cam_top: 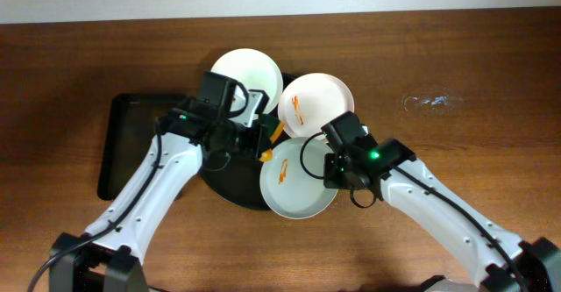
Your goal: Clean dirty plates on tray and stack at the side
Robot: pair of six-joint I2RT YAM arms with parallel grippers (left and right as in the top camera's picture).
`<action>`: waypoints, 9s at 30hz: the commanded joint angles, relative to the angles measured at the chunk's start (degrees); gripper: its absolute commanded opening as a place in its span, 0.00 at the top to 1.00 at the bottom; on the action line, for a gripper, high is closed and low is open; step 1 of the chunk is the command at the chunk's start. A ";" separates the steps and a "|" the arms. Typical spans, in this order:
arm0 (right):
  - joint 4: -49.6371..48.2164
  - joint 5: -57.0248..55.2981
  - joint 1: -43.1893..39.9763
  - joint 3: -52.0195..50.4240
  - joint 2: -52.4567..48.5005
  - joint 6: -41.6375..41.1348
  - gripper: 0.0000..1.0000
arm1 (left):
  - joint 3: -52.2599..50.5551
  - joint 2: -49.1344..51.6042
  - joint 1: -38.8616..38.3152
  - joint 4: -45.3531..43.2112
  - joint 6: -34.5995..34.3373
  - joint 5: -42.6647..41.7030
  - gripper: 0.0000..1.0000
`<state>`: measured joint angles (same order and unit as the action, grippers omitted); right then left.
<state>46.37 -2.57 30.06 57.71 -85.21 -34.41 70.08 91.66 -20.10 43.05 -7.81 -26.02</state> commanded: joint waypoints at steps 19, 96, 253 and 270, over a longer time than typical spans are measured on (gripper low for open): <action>-2.19 2.60 0.42 1.05 -7.17 0.52 0.96 | 0.35 12.46 -10.93 4.22 -2.03 -2.45 1.00; -3.67 16.81 -2.58 -5.07 -7.17 -5.05 0.96 | -4.33 25.73 -16.11 4.39 -4.11 21.31 1.00; -8.87 -38.38 25.05 23.37 -7.23 15.45 0.96 | -6.51 -4.13 12.63 0.66 1.42 -15.34 1.00; -10.60 -42.93 24.94 23.63 -7.23 15.47 0.96 | -9.49 -3.74 10.36 10.49 3.23 -9.49 1.00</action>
<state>36.34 -43.66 54.85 79.72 -93.08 -18.00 61.10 87.66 -9.47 53.60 -5.56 -37.10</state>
